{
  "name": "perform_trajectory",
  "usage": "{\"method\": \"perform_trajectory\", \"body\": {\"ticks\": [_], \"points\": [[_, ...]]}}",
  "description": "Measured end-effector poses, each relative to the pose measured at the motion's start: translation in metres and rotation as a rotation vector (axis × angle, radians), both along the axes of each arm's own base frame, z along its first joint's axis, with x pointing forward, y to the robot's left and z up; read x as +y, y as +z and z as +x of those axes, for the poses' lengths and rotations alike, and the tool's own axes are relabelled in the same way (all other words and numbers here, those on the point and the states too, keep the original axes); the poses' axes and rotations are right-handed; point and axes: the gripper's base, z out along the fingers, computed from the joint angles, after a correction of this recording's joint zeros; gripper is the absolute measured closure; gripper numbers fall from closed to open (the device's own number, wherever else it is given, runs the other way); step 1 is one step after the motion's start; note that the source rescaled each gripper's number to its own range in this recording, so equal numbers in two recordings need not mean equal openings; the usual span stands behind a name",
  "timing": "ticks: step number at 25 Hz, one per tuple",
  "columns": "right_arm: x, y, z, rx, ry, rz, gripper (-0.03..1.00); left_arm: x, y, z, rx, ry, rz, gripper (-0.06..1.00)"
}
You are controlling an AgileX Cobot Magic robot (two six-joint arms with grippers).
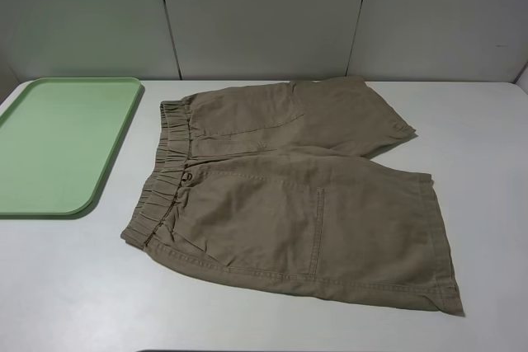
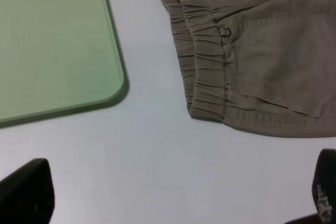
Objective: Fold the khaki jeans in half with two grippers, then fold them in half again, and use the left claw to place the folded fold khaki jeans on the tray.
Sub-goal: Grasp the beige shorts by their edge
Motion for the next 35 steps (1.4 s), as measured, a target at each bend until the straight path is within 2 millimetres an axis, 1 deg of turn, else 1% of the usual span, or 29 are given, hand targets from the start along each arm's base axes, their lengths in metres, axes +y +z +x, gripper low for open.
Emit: {"method": "perform_trajectory", "body": {"ticks": [35], "points": [[0.0000,0.0000,0.0000,0.000,0.000,0.000,-0.03,0.0000,0.0000,0.0000,0.000,0.000,0.000,-0.04]]}}
